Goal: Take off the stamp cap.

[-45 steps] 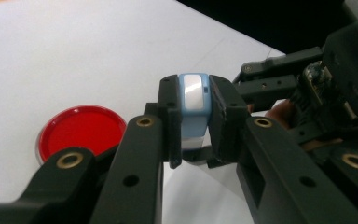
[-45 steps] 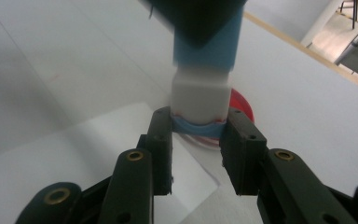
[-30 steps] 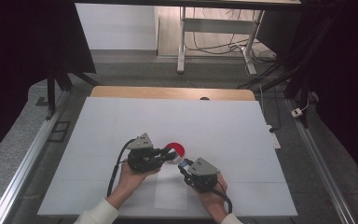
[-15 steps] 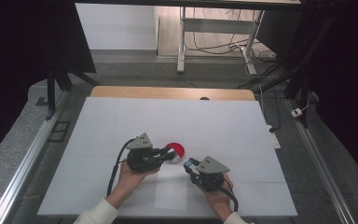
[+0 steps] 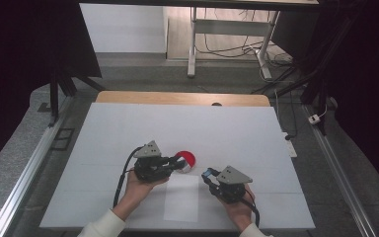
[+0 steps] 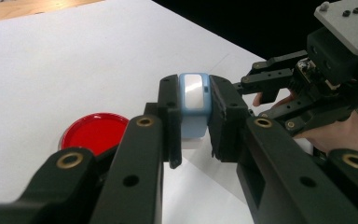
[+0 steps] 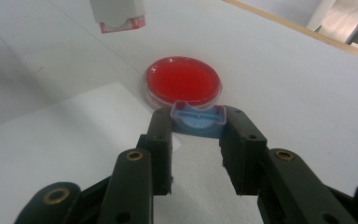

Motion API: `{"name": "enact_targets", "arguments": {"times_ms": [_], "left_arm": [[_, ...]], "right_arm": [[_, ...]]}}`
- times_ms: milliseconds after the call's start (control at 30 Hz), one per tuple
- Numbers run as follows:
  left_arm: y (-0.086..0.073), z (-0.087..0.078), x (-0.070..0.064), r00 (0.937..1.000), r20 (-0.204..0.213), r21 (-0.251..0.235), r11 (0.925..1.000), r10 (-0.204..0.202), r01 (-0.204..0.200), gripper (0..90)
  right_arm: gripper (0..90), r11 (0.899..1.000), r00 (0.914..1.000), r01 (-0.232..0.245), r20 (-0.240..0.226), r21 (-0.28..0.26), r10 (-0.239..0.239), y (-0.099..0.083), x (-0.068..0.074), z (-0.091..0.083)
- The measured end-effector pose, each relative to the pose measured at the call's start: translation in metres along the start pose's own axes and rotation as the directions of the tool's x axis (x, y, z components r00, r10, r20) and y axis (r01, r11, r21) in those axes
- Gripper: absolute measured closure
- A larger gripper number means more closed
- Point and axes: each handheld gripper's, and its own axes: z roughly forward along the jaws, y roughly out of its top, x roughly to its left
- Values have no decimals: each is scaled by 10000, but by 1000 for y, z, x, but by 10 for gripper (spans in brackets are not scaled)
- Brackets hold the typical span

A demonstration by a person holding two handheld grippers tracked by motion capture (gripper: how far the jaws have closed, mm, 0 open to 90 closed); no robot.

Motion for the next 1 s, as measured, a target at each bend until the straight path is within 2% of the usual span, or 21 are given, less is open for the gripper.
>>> {"name": "enact_targets", "arguments": {"times_ms": [233,467,733,1000], "left_arm": [[0,0,0,10000,-32,-27,10000,24,-24,758],[0,-2,1,9999,-138,-57,10000,62,-63,757],[1,-3,1,9999,-126,-93,9999,59,-61,758],[2,-4,2,9998,-176,-134,9999,44,-46,757]], "right_arm": [[646,10000,10000,12,62,-51,-11,-4,-8,-9],[646,9998,9999,-148,57,-93,148,-13,-23,-25],[645,9985,9974,-528,479,-143,534,-25,-41,-47],[645,9979,9947,-635,806,-138,644,-38,-53,-67]]}}
